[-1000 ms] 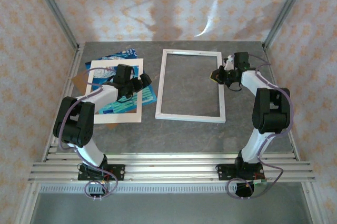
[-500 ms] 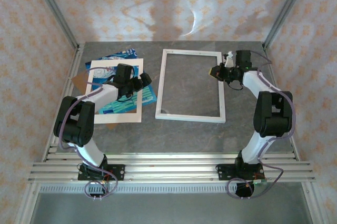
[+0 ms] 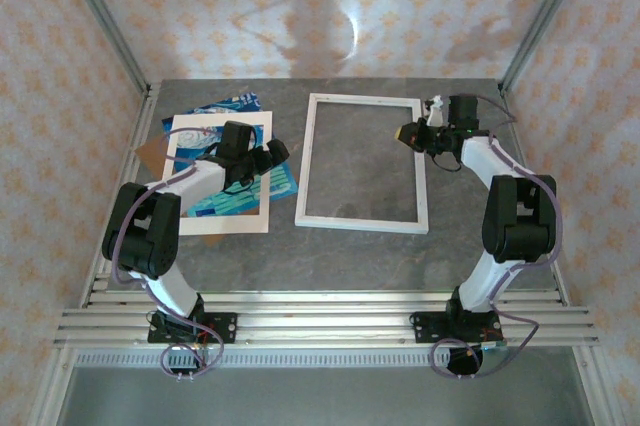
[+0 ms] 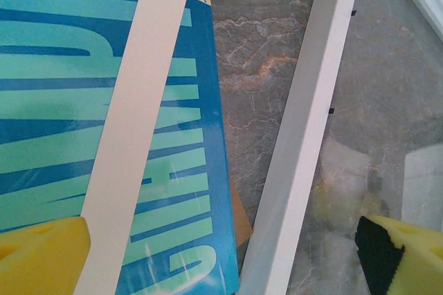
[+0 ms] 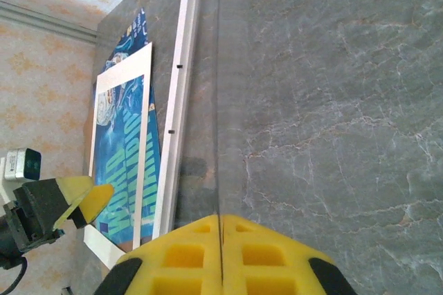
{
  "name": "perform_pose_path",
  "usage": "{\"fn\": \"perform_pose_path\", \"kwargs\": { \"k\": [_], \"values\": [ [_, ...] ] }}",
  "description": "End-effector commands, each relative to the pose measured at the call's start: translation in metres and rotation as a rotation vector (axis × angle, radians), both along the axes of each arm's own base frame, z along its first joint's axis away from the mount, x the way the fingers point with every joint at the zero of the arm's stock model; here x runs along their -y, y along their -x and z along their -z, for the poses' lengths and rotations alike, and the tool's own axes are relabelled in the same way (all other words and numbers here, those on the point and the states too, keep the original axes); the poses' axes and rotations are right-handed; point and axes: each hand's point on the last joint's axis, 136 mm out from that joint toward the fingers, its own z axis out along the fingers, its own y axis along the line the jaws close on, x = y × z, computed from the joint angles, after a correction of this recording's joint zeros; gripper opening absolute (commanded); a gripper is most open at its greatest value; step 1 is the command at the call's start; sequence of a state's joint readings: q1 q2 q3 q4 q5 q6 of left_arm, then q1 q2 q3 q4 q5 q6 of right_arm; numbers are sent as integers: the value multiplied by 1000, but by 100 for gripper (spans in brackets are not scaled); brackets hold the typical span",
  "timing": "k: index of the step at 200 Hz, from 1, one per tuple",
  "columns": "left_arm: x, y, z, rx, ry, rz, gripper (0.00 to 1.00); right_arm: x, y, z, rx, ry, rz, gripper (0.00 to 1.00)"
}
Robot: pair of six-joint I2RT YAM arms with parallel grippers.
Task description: Put the photo into the frame
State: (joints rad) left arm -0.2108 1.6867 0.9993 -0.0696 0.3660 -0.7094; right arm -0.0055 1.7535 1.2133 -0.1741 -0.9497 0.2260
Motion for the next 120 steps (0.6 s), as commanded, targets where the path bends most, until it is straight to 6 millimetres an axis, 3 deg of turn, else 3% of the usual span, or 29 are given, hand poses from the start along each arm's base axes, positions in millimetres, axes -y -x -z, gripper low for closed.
{"fn": "perform_pose_path", "kwargs": {
  "k": [1,52,101,120],
  "values": [
    [1,-2,-1,8,-7,1,100,-5,-8,-12,81,-27,-16,0],
    [4,-2,-1,11,2,2,100,-7,-14,-9,77,-62,-12,0],
    [5,-1,2,4,3,5,100,-7,-10,14,6,-77,4,0],
    [6,-1,2,4,6,5,100,-6,-10,21,-17,-73,12,5]
  ]
}}
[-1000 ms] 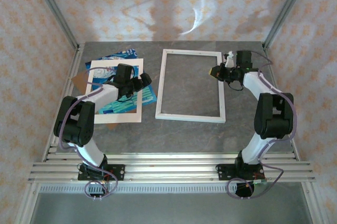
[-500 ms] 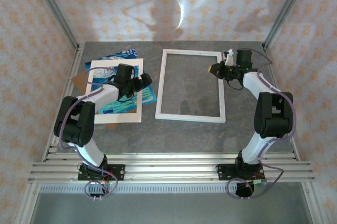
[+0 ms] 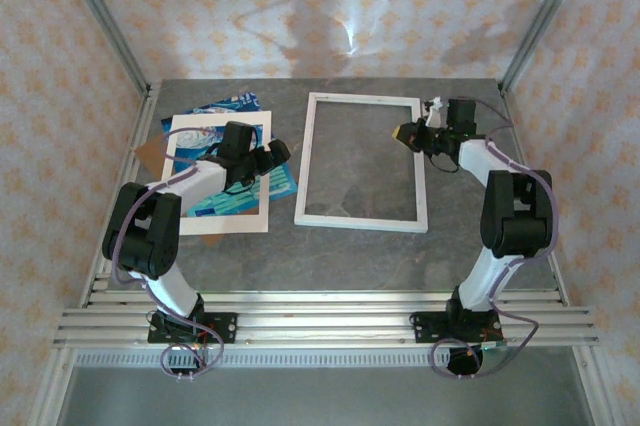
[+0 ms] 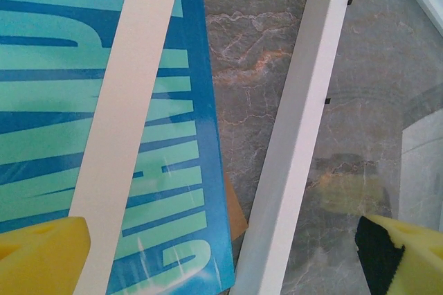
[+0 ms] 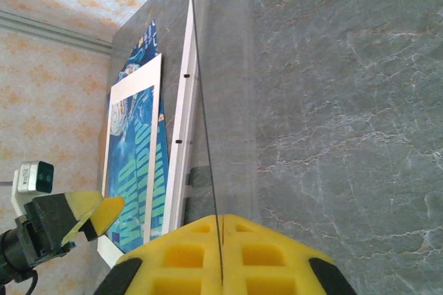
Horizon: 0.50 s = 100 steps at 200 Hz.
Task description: Put the photo into the frame
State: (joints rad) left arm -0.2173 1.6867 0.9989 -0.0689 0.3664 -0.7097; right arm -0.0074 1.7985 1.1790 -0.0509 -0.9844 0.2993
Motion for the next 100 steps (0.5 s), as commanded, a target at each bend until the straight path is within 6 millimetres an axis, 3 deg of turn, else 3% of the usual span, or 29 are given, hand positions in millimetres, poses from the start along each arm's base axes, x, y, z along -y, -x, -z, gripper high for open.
{"fn": "perform_pose_path", "kwargs": {
  "k": [1,36,81,100],
  "values": [
    [3,-2,2,4,5,-2,100,-3,-2,10,-12,-12,-1,6],
    [4,-3,1,6,6,-1,100,2,-3,14,-28,12,28,15],
    [6,-2,0,7,8,4,100,15,-5,24,-67,95,86,46],
    [6,-2,0,5,8,4,100,24,-5,33,-94,156,125,54]
  ]
}}
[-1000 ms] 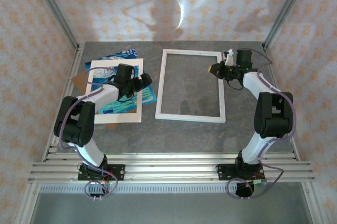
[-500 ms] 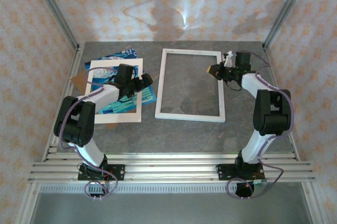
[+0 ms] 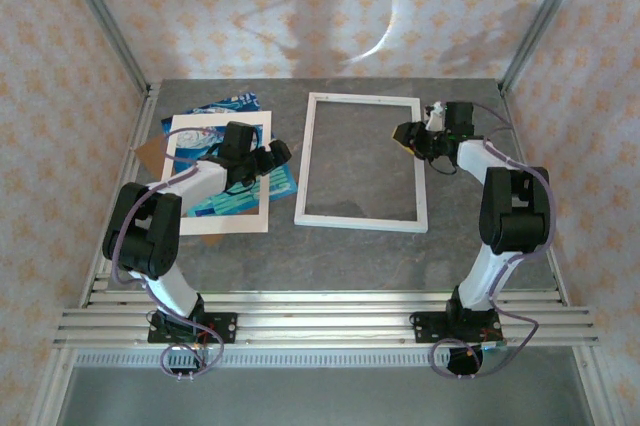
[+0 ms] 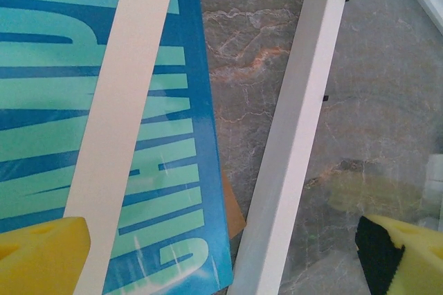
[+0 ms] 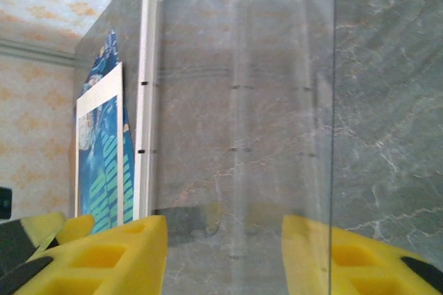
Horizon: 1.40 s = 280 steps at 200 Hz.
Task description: Put the photo into the frame
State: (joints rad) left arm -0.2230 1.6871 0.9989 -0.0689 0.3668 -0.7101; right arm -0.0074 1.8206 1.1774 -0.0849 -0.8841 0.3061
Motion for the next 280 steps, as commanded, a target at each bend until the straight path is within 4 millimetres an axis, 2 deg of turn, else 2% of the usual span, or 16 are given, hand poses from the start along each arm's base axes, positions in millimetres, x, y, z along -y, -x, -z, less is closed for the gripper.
{"fn": "perform_pose_path", "kwargs": {
  "k": [1,22,46,99,136,167,194,227,258,280],
  "values": [
    [4,-2,0,6,8,0,100,13,-1,9,-34,94,51,54],
    [5,-3,0,5,11,3,100,28,1,18,-68,188,106,63],
    [9,-2,0,2,9,11,100,52,5,18,-87,310,188,73],
    [27,2,5,-8,2,49,100,109,18,9,-136,571,377,76],
    [46,8,11,-24,13,84,100,135,25,13,-177,615,467,76],
    [66,18,17,-42,29,119,100,131,24,16,-179,579,453,79],
    [90,28,20,-53,57,154,100,118,24,12,-164,518,412,100],
    [122,39,24,-65,107,193,100,97,20,-2,-124,388,377,99],
    [149,43,15,-47,160,231,100,81,19,-23,-53,279,357,99],
    [160,43,6,-31,181,245,100,75,24,-36,-16,256,356,100]
  ]
}}
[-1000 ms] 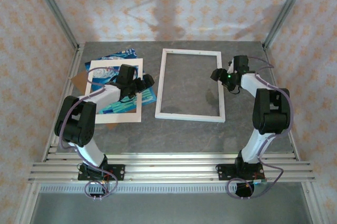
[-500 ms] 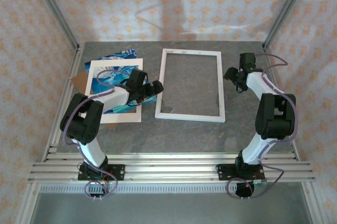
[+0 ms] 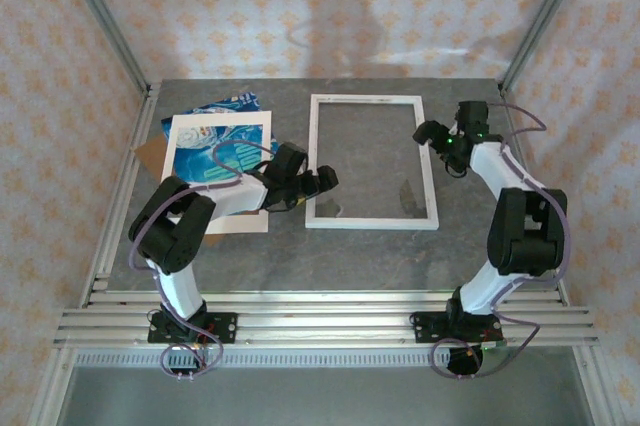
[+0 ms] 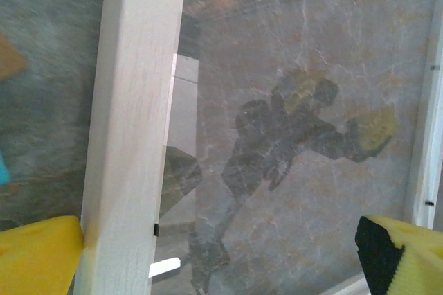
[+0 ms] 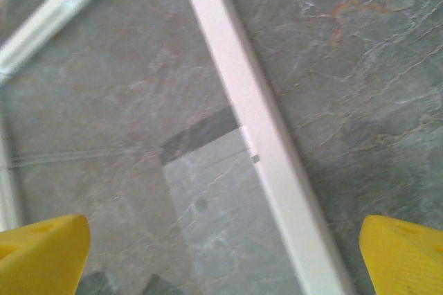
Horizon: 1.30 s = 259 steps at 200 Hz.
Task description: Put the photo into the frame
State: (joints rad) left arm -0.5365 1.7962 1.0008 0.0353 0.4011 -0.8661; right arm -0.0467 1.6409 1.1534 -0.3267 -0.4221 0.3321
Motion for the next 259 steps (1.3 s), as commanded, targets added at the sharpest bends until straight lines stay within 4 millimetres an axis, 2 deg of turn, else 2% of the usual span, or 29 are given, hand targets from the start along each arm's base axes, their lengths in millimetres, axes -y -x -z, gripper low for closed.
{"fn": "perform_pose_path", "kwargs": {
  "k": [1,19,46,66,102,131,163,189,243,259],
  "values": [
    [24,-8,-22,42,83,19,100,-13,0,-31,99,-59,-17,100],
    [22,-8,-29,57,72,19,100,-19,6,-32,85,-48,-30,96],
    [1,-11,-44,112,-17,-9,100,-36,21,-19,11,-44,-58,82],
    [-21,-16,-55,147,-48,-59,100,-52,39,-1,-61,3,-78,82],
    [-64,-24,-63,171,-68,-153,100,-65,69,25,-137,44,-73,84],
    [-88,-27,-68,184,-85,-201,100,-64,82,48,-185,50,-49,86],
    [-97,-26,-68,189,-96,-216,100,-64,86,68,-216,39,-38,87],
    [-98,-25,-66,185,-91,-223,100,-68,83,77,-220,19,-43,88],
    [-104,-24,-69,193,-97,-235,100,-72,75,82,-220,13,-53,88],
    [-106,-23,-71,197,-100,-238,100,-72,74,75,-205,8,-53,88]
  ]
}}
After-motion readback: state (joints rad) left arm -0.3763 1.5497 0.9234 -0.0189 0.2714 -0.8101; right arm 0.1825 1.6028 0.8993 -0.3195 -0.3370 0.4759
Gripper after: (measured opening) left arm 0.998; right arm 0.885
